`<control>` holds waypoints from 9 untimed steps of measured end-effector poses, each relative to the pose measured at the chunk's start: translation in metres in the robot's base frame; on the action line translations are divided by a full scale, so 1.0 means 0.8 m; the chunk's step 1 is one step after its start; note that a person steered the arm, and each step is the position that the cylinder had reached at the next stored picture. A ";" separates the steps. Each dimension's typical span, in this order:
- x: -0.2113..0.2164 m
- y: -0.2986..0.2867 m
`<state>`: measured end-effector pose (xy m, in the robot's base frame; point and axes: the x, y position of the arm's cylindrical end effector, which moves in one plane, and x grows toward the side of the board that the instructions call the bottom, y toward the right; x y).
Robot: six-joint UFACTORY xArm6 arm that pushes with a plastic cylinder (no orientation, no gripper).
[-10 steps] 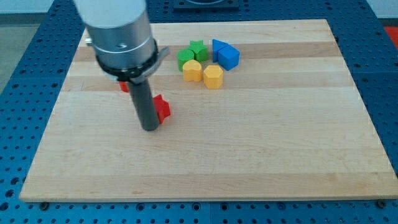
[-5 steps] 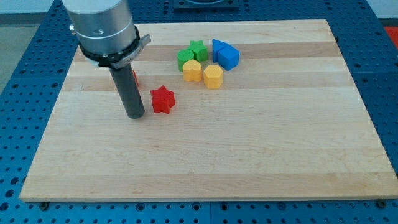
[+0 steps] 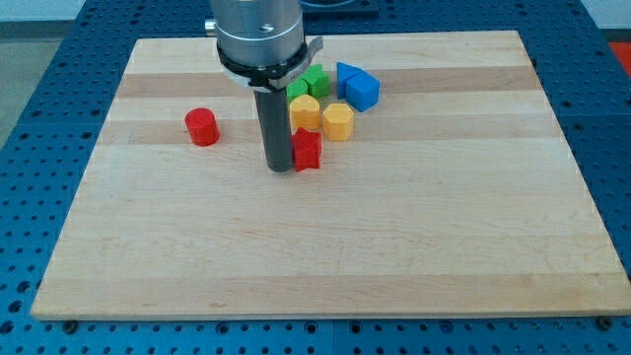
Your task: Push the red star closer to the yellow hexagon
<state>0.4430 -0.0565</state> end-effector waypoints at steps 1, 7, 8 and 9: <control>0.000 0.003; 0.005 0.037; 0.033 0.037; 0.047 0.044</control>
